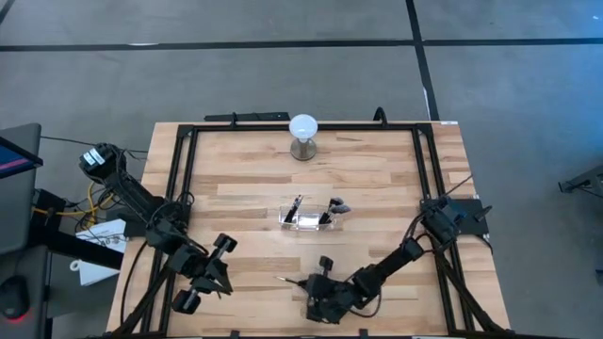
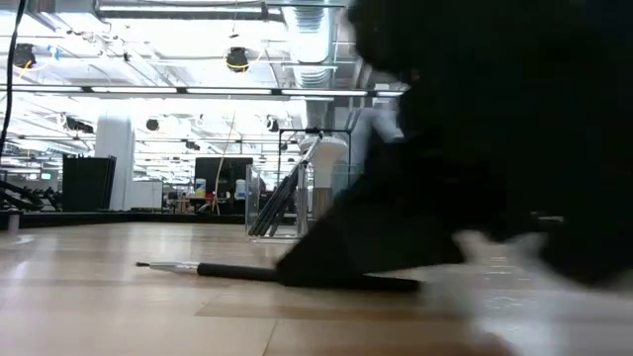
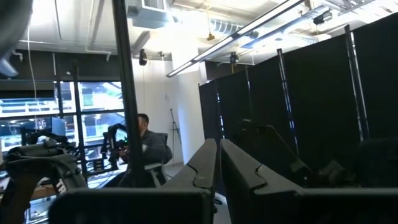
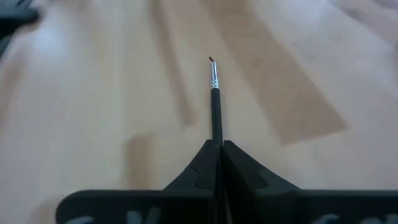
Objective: Put items in baskets/containers
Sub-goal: Put the black liner brush into the transparent organizer
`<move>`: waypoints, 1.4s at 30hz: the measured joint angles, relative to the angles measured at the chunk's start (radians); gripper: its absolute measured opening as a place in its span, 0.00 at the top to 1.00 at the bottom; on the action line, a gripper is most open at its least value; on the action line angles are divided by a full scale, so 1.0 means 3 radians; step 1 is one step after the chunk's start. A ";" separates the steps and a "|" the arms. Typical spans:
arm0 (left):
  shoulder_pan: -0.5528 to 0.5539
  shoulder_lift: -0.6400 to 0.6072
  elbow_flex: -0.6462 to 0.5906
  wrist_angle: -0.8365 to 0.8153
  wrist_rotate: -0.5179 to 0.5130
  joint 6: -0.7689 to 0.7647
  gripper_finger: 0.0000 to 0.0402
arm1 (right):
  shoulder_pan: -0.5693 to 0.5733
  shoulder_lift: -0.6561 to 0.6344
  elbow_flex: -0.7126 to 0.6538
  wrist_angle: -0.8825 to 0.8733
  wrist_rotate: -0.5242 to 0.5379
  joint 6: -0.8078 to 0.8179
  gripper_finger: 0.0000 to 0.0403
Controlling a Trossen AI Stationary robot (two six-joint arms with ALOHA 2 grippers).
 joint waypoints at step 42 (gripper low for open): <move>0.0842 0.1228 0.0010 0.0822 0.0264 -0.0002 0.39 | 0.0382 -0.1540 -0.0951 0.2918 0.0183 -0.3128 0.99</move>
